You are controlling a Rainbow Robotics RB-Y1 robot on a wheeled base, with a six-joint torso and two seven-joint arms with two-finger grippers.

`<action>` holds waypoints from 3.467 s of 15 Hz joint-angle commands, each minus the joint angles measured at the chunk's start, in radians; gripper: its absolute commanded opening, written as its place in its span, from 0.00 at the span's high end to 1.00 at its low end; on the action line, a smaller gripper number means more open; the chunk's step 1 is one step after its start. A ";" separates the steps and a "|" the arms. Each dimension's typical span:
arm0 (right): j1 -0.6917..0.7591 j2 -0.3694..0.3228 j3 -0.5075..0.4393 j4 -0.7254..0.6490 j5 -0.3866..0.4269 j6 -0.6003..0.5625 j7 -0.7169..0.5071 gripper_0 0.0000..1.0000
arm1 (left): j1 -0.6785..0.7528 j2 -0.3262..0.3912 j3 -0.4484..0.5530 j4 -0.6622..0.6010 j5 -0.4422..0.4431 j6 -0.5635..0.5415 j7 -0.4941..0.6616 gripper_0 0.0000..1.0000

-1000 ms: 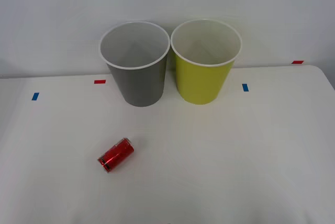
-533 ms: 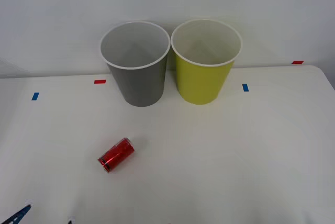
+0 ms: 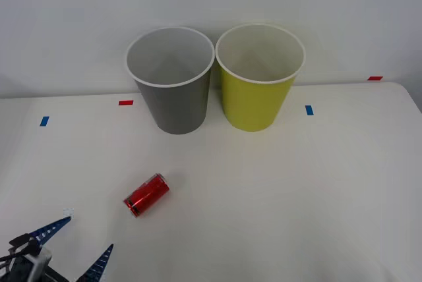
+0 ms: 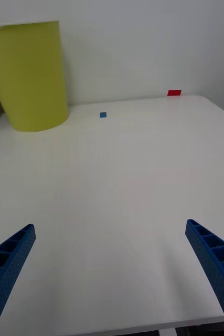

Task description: Put cans in the gray bin and PET bottles in the light green bin.

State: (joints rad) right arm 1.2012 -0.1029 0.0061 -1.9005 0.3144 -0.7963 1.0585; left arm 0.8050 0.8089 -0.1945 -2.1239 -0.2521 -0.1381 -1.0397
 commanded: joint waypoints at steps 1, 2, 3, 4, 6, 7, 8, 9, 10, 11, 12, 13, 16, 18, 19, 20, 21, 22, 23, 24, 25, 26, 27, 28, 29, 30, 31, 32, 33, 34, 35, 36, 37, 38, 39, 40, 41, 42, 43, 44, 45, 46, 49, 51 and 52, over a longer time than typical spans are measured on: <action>0.000 0.000 0.000 0.000 0.000 0.000 0.000 0.00 | -0.036 0.079 -0.063 -0.169 0.022 0.278 0.009 0.00; 0.000 0.000 0.000 0.000 0.000 0.000 0.000 0.00 | -0.058 0.099 -0.083 -0.203 0.033 0.353 0.009 0.00; 0.000 0.000 0.000 0.000 0.000 0.000 0.000 0.00 | -0.092 0.115 -0.105 -0.225 0.071 0.417 0.004 0.00; 0.000 0.000 0.000 0.000 0.000 0.000 0.000 0.00 | -0.124 0.125 -0.126 -0.237 0.102 0.471 -0.003 0.00; 0.000 0.000 0.000 0.000 0.000 0.000 0.000 0.00 | -0.193 0.145 -0.163 -0.271 0.122 0.598 -0.019 0.00; 0.000 0.000 0.000 0.000 0.000 0.000 0.000 0.00 | -0.208 0.151 -0.161 -0.272 0.148 0.606 -0.026 0.00; 0.000 0.000 0.000 0.000 0.000 0.000 0.000 0.00 | -0.222 0.165 -0.158 -0.272 0.171 0.609 -0.037 0.00; 0.000 0.000 0.000 0.000 0.000 0.000 0.000 0.00 | -0.242 0.187 -0.160 -0.281 0.203 0.632 -0.046 0.00; 0.000 0.000 0.000 0.000 0.000 0.000 0.000 0.00 | -0.260 0.208 -0.160 -0.310 0.254 0.686 -0.066 0.00; 0.000 0.000 0.000 0.000 0.000 0.000 0.000 0.00 | -0.282 0.231 -0.160 -0.344 0.309 0.755 -0.102 0.00; 0.000 0.000 0.000 0.000 0.000 0.000 0.000 0.00 | -0.306 0.251 -0.155 -0.378 0.359 0.822 -0.117 0.00; 0.000 0.000 0.000 0.000 0.000 0.000 0.000 0.00 | -0.323 0.257 -0.154 -0.386 0.373 0.851 -0.122 0.00; 0.000 0.000 0.000 0.000 0.000 0.000 0.000 0.00 | -0.371 0.308 -0.154 -0.386 0.445 0.854 -0.134 0.00; 0.000 0.000 0.000 0.000 0.000 0.000 0.000 0.00 | -0.417 0.348 -0.154 -0.389 0.540 0.859 -0.137 0.00; 0.000 0.000 0.000 0.000 0.000 0.000 0.000 0.00 | -0.457 0.355 -0.155 -0.395 0.617 0.908 -0.163 0.00; 0.000 0.000 0.000 0.000 0.000 0.000 0.000 0.00 | -0.491 0.355 -0.155 -0.403 0.668 0.965 -0.204 0.00; 0.000 0.000 0.000 0.000 0.000 0.000 0.000 0.00 | -0.538 0.354 -0.155 -0.410 0.723 1.045 -0.247 0.00; 0.000 0.000 0.000 0.000 0.000 0.000 0.000 0.00 | -0.581 0.349 -0.155 -0.410 0.778 1.100 -0.263 0.00; 0.000 0.000 0.000 0.000 0.000 0.000 0.000 0.00 | -0.622 0.342 -0.157 -0.410 0.824 1.154 -0.266 0.00; 0.000 0.000 0.000 0.000 0.000 0.000 0.000 0.00 | -0.673 0.319 -0.155 -0.410 0.863 1.238 -0.276 0.00; 0.000 0.000 0.000 0.000 0.000 0.000 0.000 0.00 | -0.710 0.291 -0.155 -0.410 0.878 1.319 -0.318 0.00; 0.000 0.000 0.000 0.000 0.000 0.000 0.000 0.00 | -0.741 0.253 -0.155 -0.407 0.878 1.396 -0.336 0.00; 0.000 0.000 0.000 0.000 0.000 0.000 0.000 0.00 | -0.762 0.222 -0.157 -0.406 0.876 1.451 -0.335 0.00; 0.000 0.000 0.000 0.000 0.000 0.000 0.000 0.00 | -0.779 0.194 -0.157 -0.403 0.881 1.502 -0.338 0.00; 0.000 0.000 0.000 0.000 0.000 0.000 0.000 0.00 | -0.796 0.170 -0.155 -0.399 0.904 1.540 -0.329 0.00; 0.000 0.000 0.000 0.000 0.000 0.000 0.000 0.00 | -0.802 0.165 -0.155 -0.396 0.910 1.546 -0.321 0.00; 0.000 0.000 0.000 0.000 0.000 0.000 0.000 0.00 | -0.826 0.161 -0.155 -0.364 0.950 1.543 -0.315 0.00; 0.000 0.000 0.000 0.000 0.000 0.000 0.000 0.00 | -0.862 0.162 -0.161 -0.327 0.998 1.534 -0.310 0.00; 0.000 0.000 0.000 0.000 0.000 0.000 0.000 0.00 | -0.889 0.162 -0.180 -0.309 1.010 1.532 -0.307 0.00; 0.000 0.000 0.000 0.000 0.000 0.000 0.000 0.00 | -0.932 0.162 -0.226 -0.294 0.993 1.532 -0.301 0.00; 0.000 0.000 0.000 0.000 0.000 0.000 0.000 0.00 | -0.981 0.156 -0.289 -0.274 0.967 1.532 -0.266 0.00; 0.000 0.000 0.000 0.000 0.000 0.000 0.000 0.00 | -1.015 0.150 -0.324 -0.261 0.962 1.531 -0.220 0.00; 0.000 0.000 0.000 0.000 0.000 0.000 0.000 0.00 | -1.043 0.138 -0.350 -0.254 0.958 1.532 -0.187 0.00; 0.000 0.000 0.000 0.000 0.000 0.000 0.000 0.00 | -1.060 0.122 -0.356 -0.240 0.958 1.542 -0.191 0.00; 0.000 0.000 0.000 0.000 0.000 0.000 0.000 0.00 | -1.067 0.110 -0.356 -0.226 0.955 1.543 -0.203 0.00; 0.000 0.000 0.000 0.000 0.000 0.000 0.000 0.00 | -1.073 0.096 -0.356 -0.209 0.949 1.546 -0.235 0.00; 0.000 0.000 0.000 0.000 0.000 0.000 0.000 0.00 | -1.084 0.081 -0.356 -0.185 0.941 1.548 -0.266 0.00; 0.000 0.000 0.000 0.000 0.000 0.000 0.000 0.00 | -1.095 0.070 -0.356 -0.160 0.941 1.548 -0.289 0.00; 0.000 0.000 0.000 0.000 0.000 0.000 0.000 0.00 | -1.101 0.058 -0.356 -0.145 0.939 1.548 -0.310 0.00; 0.000 0.000 0.000 0.000 0.000 0.000 0.000 0.00 | -1.110 0.041 -0.356 -0.125 0.936 1.559 -0.318 0.00; 0.000 0.000 0.000 0.000 0.000 0.000 0.000 0.00 | -1.116 0.024 -0.356 -0.114 0.932 1.569 -0.324 0.00; 0.000 0.000 0.000 0.000 0.000 0.000 0.000 0.00 | -1.123 0.001 -0.356 -0.106 0.918 1.594 -0.330 0.00; 0.000 0.000 0.000 0.000 0.000 0.000 0.000 0.00 | -1.149 -0.066 -0.356 -0.045 0.872 1.648 -0.387 0.00; 0.000 0.000 0.000 0.000 0.000 0.000 0.000 0.00 | -1.165 -0.103 -0.358 -0.001 0.847 1.651 -0.408 0.00; 0.000 0.000 0.000 0.000 0.000 0.000 0.000 0.00 | -1.175 -0.119 -0.356 0.015 0.847 1.664 -0.410 0.00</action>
State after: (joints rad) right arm 1.2011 -0.1028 0.0061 -1.9006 0.3144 -0.7961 1.0585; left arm -0.3599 0.7060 -0.5515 -2.1254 0.5977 1.5146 -1.4479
